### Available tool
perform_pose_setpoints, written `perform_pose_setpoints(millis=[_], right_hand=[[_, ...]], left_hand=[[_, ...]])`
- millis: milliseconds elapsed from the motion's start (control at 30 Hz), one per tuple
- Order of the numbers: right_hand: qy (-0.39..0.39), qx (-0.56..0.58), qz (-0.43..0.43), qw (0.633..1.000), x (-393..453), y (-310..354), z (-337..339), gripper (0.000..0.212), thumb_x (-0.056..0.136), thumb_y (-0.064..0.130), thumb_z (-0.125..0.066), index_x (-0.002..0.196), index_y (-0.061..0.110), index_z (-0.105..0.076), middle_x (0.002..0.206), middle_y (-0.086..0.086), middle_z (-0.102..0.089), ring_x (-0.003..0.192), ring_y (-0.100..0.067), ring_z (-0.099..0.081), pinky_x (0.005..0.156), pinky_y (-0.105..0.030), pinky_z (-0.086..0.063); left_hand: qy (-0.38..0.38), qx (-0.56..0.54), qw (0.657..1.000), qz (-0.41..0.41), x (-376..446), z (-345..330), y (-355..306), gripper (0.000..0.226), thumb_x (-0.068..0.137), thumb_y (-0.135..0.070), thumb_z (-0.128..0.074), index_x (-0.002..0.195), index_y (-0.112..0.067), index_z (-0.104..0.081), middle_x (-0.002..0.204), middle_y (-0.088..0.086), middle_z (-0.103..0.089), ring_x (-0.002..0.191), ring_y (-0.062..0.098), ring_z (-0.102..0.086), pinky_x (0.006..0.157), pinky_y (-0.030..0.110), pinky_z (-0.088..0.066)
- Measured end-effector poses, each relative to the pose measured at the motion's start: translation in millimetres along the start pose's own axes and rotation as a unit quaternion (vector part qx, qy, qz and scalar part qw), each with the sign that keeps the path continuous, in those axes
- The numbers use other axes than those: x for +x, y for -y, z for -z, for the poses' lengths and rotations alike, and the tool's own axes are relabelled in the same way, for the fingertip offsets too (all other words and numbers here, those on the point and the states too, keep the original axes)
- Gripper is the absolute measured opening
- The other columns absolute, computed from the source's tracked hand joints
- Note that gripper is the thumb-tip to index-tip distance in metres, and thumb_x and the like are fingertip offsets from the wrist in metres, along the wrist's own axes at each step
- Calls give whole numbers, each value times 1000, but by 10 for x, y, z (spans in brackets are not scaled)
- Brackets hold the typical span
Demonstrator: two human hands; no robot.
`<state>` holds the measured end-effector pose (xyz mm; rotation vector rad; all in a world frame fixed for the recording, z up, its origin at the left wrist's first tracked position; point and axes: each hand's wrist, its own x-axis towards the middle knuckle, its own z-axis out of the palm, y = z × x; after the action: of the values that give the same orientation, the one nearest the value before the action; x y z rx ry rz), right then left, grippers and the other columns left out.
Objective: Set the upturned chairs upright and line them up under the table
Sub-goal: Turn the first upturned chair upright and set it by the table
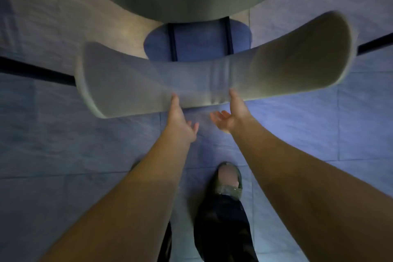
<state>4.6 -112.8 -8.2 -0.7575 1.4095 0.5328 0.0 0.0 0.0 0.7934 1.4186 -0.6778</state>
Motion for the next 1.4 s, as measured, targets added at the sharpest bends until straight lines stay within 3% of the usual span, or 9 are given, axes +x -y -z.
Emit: perform_pose_setpoints(millis=[100,167,333,467,667,900,1100,1200,1400], right_hand=[[25,25,5,999,234,-3,-35,40,89,55,-57,113,23,-57,121,-4,-48,117,-19,-50,105,-37,-45],[26,35,14,999,355,12,-62,58,87,58,-58,133,23,-52,111,-3,-51,118,-19,-50,102,-36,-46],[-10,63,24,998,590,59,-143,68,80,55,-68,136,22,-50,118,1,-60,90,-18,-62,65,-31,-57],[-3,35,17,999,624,56,-126,67,86,61,-57,137,19,-51,113,4,-56,108,-14,-52,104,-37,-42],[-18,52,27,998,302,65,-96,65,88,60,-55,140,23,-49,140,3,-54,128,-17,-49,108,-42,-39],[-24,92,47,994,-668,185,-146,59,87,54,-61,135,20,-53,119,-1,-63,85,-14,-60,70,-35,-53],[-33,84,110,990,-1816,332,-219,61,81,50,-71,127,15,-51,110,-5,-61,86,-13,-67,65,-34,-54],[-40,68,137,987,-2453,610,-329,45,85,38,-71,118,15,-51,115,-6,-59,108,-24,-61,71,-39,-54],[-11,-16,174,985,-3410,1245,-617,44,84,35,-71,116,15,-48,124,-6,-57,111,-26,-57,74,-41,-53]], left_hand=[[13,-56,998,-7,230,-24,-38,88,73,-78,-55,145,-29,-40,148,-3,-39,136,15,-37,103,31,-35],[19,-83,996,-20,333,-51,-83,92,70,-81,-54,146,-30,-38,148,-4,-38,137,15,-35,103,32,-33],[18,-119,992,-30,484,-107,-90,98,67,-82,-56,147,-28,-38,147,-6,-40,135,13,-38,105,32,-32],[8,-107,993,-43,495,-106,-63,99,69,-83,-52,149,-28,-35,149,-8,-38,135,10,-38,113,34,-25],[3,-79,994,-76,223,-59,-60,94,76,-81,-46,151,-25,-31,149,-4,-42,135,13,-41,116,41,-23],[-23,-53,993,-100,-794,-19,-206,94,73,-82,-47,147,-24,-39,143,-2,-49,128,18,-49,108,40,-34],[-22,-40,989,-139,-1947,67,-491,90,69,-82,-52,135,-20,-54,126,4,-64,101,26,-65,84,33,-46],[-30,-35,987,-155,-2564,-18,-710,86,75,-76,-55,133,-13,-52,116,6,-64,80,20,-63,82,35,-48],[-42,-21,980,-193,-3688,-307,-1261,66,86,-59,-59,130,-11,-51,106,7,-57,86,28,-61,72,36,-52]])
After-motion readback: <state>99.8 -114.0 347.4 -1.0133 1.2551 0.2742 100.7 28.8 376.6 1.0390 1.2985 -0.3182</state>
